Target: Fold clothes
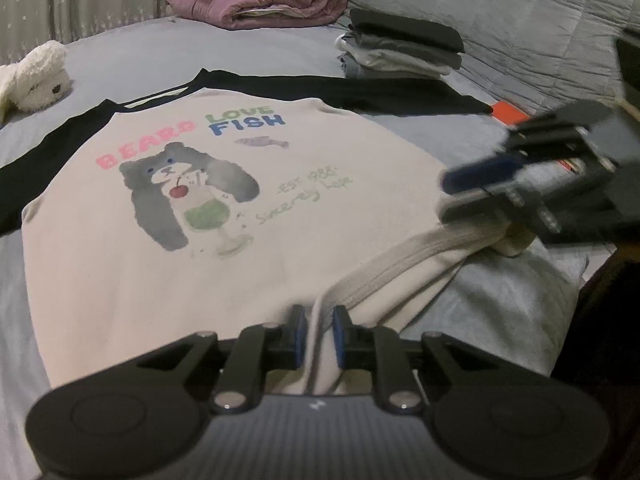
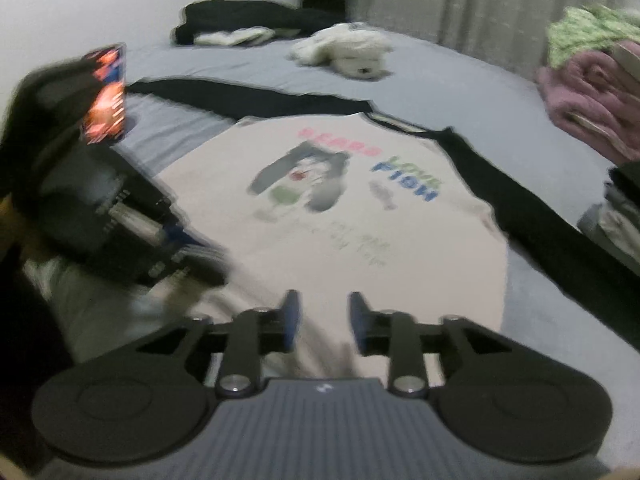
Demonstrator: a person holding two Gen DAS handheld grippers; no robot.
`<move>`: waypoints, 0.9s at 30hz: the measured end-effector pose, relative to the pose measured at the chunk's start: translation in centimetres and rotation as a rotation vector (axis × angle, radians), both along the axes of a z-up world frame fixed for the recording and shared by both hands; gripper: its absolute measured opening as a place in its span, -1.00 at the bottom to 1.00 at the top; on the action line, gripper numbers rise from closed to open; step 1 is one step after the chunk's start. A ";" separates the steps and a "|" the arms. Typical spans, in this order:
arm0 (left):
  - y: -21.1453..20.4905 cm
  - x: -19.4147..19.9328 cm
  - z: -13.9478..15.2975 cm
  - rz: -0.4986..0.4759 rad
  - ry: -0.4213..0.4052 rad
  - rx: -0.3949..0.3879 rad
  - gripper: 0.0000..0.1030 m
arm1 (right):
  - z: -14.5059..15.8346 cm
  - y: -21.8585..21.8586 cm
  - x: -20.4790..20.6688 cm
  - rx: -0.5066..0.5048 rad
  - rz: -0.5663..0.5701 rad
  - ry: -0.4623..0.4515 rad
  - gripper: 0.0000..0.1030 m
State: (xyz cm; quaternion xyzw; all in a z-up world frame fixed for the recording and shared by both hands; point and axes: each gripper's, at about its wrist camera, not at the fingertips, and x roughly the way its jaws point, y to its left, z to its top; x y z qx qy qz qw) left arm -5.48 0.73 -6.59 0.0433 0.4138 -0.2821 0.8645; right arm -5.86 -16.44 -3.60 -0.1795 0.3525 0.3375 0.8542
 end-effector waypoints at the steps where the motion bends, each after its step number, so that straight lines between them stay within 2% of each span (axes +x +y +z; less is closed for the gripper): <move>1: 0.0 0.0 0.0 0.000 0.000 0.001 -0.67 | -0.1 0.2 -0.6 -0.013 0.028 0.005 -0.30; 6: -0.1 -0.2 -0.1 0.000 -0.008 0.006 -0.65 | -1.9 2.0 -2.5 -0.065 0.136 0.011 -0.30; 9: 0.0 -0.2 0.0 0.001 -0.009 0.007 -0.62 | -2.8 2.9 -2.3 -0.085 0.151 0.011 -0.32; 11: 0.0 -0.2 0.0 0.000 -0.011 0.009 -0.60 | -3.2 3.4 -2.1 -0.108 0.157 0.002 -0.43; 16: 0.1 -0.5 0.2 0.001 -0.024 0.025 -0.47 | -4.1 4.4 -1.6 -0.161 0.175 -0.019 -0.48; 20: 0.7 -0.9 0.4 0.015 -0.035 0.029 -0.38 | -3.8 4.6 -2.3 -0.168 0.211 -0.030 -0.49; 25: 1.3 -1.1 0.6 0.044 -0.047 0.014 -0.38 | -3.4 5.4 -2.9 -0.146 0.248 -0.038 -0.49; 26: 1.4 -1.2 0.6 0.049 -0.052 0.012 -0.40 | -3.4 5.7 -2.8 -0.139 0.247 -0.036 -0.49; 27: 1.5 -1.2 0.7 0.054 -0.058 0.008 -0.51 | -3.4 6.0 -2.6 -0.130 0.244 -0.032 -0.49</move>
